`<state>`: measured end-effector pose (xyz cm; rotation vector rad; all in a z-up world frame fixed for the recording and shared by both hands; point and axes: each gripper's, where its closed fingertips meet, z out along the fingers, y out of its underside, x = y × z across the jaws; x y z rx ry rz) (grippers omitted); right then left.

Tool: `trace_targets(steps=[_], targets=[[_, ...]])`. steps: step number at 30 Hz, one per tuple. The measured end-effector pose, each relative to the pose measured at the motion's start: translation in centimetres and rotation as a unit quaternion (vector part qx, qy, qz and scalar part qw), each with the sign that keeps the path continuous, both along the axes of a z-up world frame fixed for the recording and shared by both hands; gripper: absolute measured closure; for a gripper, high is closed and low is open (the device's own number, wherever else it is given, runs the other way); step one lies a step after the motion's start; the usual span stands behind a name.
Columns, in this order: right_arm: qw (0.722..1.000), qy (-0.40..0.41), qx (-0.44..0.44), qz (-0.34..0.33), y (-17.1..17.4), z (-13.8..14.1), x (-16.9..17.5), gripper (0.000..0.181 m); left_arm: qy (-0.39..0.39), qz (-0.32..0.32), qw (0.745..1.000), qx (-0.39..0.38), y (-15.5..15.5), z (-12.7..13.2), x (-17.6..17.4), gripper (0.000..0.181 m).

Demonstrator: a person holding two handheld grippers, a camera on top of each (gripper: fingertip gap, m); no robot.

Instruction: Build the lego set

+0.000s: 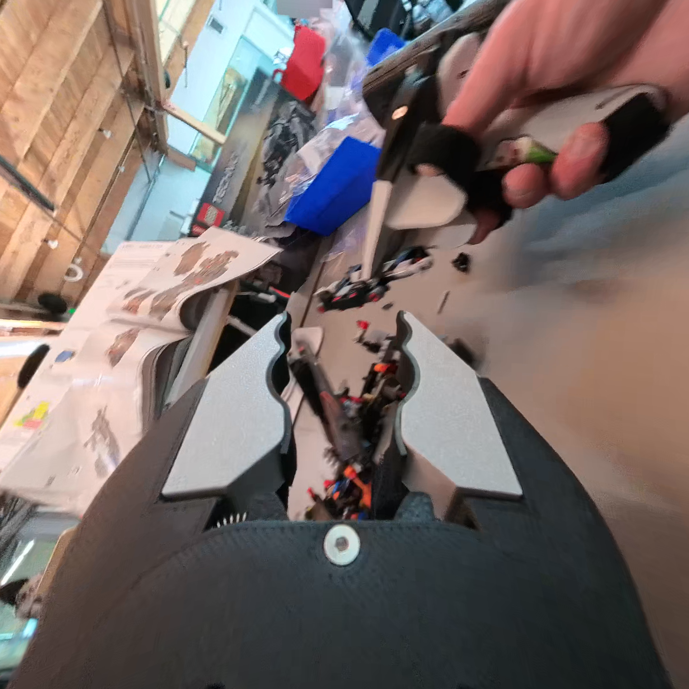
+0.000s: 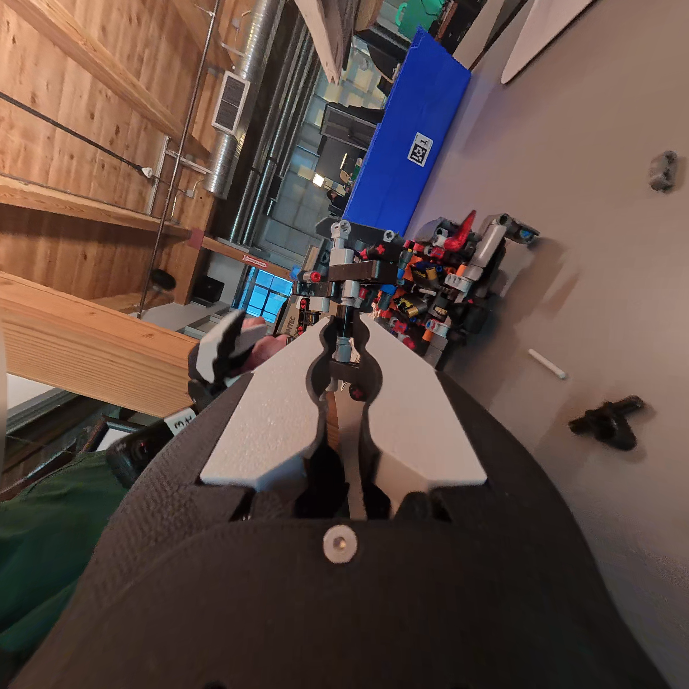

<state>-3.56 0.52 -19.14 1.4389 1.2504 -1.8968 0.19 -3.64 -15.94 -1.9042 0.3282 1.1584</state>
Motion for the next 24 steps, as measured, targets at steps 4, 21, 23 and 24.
trace_targets(steps=[4, 21, 23, 24], targets=[[1.0, 0.008, 0.009, -0.004, -0.8, 0.2, -0.6, 0.176, -0.047, 0.026, 0.998, 0.017, -2.6, 2.1, -3.4, 0.11], [1.0, 0.008, 0.007, -0.021, 0.5, -1.3, -1.1, 0.176, -0.424, -0.104, 0.879, -0.193, -1.7, -6.8, -6.9, 0.092], [1.0, 0.008, 0.005, -0.02, 0.5, -1.4, -1.1, 0.176, -0.427, -0.105, 0.878, -0.189, -1.5, -6.7, -7.4, 0.106], [1.0, 0.008, 0.003, -0.019, 0.6, -1.4, -1.1, 0.176, -0.428, -0.106, 0.878, -0.184, -1.5, -6.5, -7.5, 0.11]])
